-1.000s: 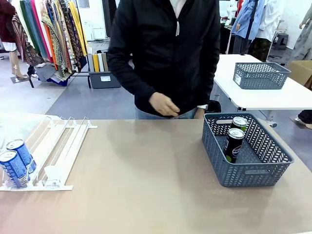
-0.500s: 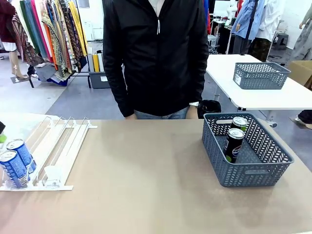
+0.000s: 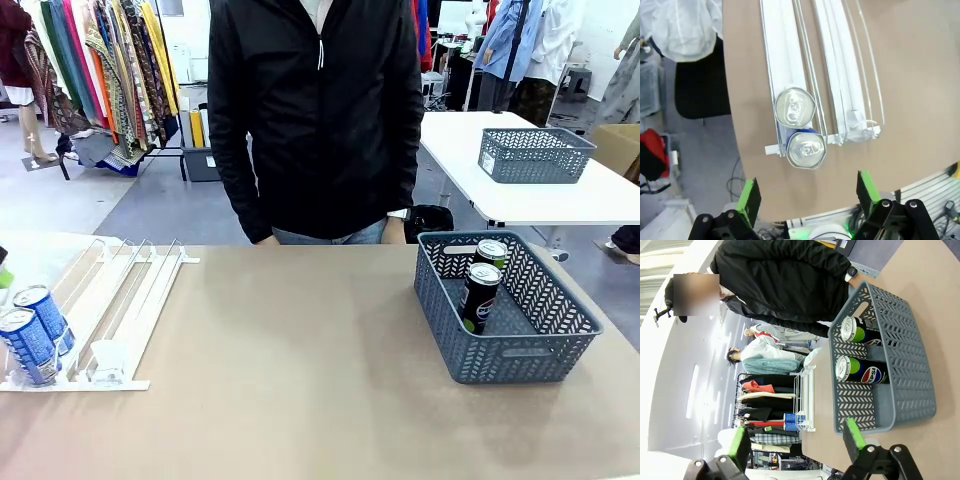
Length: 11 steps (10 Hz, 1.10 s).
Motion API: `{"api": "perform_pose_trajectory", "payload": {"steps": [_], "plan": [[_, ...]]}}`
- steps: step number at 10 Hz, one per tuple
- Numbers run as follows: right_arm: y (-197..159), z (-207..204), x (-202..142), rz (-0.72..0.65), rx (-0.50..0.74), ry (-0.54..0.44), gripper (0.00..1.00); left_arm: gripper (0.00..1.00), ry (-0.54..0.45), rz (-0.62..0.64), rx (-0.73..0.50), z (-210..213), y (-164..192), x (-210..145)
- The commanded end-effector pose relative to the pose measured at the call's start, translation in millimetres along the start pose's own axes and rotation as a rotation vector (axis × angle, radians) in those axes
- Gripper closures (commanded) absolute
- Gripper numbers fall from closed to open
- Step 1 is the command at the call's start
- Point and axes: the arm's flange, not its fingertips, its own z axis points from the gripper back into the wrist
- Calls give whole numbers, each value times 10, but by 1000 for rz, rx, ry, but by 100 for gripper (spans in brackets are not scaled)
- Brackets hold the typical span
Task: Retrieve and store the cans from the dispenser.
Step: Pick up one can from the Automatic Can Dispenser and place it in the middle of the table.
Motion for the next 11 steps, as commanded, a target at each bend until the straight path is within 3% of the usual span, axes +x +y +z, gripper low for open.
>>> {"api": "perform_pose_trajectory", "payload": {"steps": [1, 6, 11], "plan": [[19, 11, 13, 11, 4, 4, 0, 0, 78, 42, 52, -255, -53, 160], [19, 11, 13, 11, 4, 4, 0, 0, 249, 63, 41, -763, -93, 217], [19, 11, 13, 11, 4, 4, 0, 0, 272, 103, 62, -1022, -113, 268]]}}
